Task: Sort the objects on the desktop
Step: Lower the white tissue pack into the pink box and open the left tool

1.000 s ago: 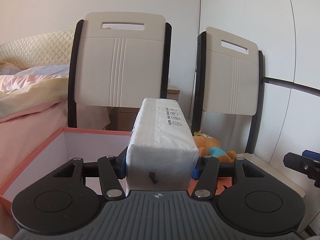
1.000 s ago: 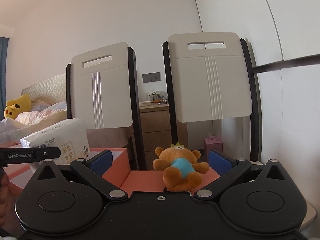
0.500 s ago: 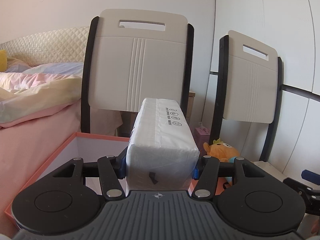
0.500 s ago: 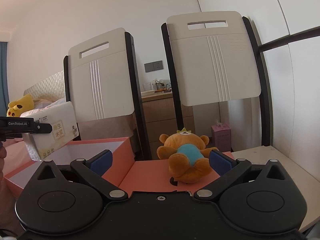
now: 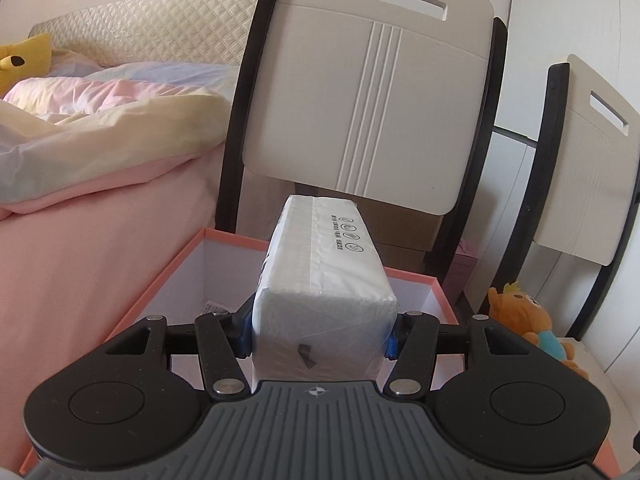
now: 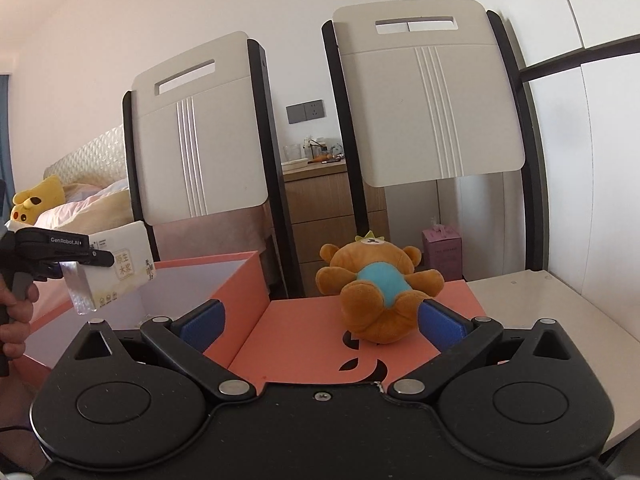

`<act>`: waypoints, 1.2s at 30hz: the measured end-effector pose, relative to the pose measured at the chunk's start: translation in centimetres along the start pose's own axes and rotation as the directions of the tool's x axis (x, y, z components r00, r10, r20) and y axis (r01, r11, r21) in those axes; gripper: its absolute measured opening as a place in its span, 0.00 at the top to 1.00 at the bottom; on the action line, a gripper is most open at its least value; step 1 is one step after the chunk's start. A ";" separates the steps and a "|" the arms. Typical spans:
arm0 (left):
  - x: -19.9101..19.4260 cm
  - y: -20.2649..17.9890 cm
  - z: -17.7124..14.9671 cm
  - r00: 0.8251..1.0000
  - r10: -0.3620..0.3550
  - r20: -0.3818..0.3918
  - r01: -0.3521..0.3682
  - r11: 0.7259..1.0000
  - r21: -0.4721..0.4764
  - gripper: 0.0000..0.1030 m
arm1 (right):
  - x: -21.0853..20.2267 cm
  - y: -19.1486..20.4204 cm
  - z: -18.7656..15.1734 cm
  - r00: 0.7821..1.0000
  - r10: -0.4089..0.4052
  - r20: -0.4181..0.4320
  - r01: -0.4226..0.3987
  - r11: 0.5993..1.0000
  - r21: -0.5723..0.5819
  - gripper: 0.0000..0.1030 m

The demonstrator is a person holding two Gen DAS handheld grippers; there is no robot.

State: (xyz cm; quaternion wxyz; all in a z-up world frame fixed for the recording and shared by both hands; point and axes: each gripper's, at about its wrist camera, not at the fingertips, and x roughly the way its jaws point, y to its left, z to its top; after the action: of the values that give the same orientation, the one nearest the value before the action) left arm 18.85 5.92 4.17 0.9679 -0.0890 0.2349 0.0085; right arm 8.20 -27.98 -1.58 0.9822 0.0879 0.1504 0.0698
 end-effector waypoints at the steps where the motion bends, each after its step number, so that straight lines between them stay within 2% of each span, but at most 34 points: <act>1: 0.2 -0.1 -0.4 1.000 -0.012 -0.005 0.012 1.000 0.011 0.42 | 0.1 0.1 0.0 1.000 -0.001 -0.003 0.001 1.000 -0.002 0.01; 5: 1.0 -1.1 -1.7 0.999 -0.033 -0.036 0.035 0.997 0.066 0.42 | 0.1 0.1 0.0 1.000 0.010 -0.011 -0.010 1.000 -0.002 0.01; 9: 1.1 -1.5 -2.4 0.998 -0.032 -0.054 0.035 0.997 0.068 0.41 | 0.0 0.5 0.1 1.000 0.024 -0.007 -0.024 0.999 -0.040 0.01; 14: 0.8 -1.4 -3.0 0.999 -0.008 -0.034 0.011 0.996 0.088 0.41 | -0.1 0.9 0.2 0.999 0.036 -0.003 -0.036 0.997 -0.069 0.01; 25: 1.0 0.2 -3.8 0.997 0.025 -0.078 -0.020 0.998 0.061 0.40 | 0.3 0.8 0.3 0.998 0.051 -0.023 -0.052 0.997 -0.058 0.01; 28: 1.0 0.3 -4.1 0.997 0.046 -0.062 -0.042 0.997 0.069 0.35 | 0.2 0.8 0.3 0.998 0.051 -0.023 -0.052 0.997 -0.065 0.01; 32: 0.8 0.5 -4.3 0.996 0.071 -0.046 -0.068 0.995 0.071 0.15 | 0.1 0.6 0.2 0.998 0.050 -0.027 -0.051 0.996 -0.067 0.01; 36: 0.5 0.2 -4.5 0.996 0.078 -0.030 -0.075 0.994 0.085 0.14 | -0.2 0.6 0.2 0.999 0.048 -0.023 -0.049 0.996 -0.074 0.01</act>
State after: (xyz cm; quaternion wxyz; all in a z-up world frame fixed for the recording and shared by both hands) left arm 17.24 5.30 -0.01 0.9656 -0.0395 0.2546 0.0344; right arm 8.01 -27.49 -1.18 0.9812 0.0539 0.1559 0.1002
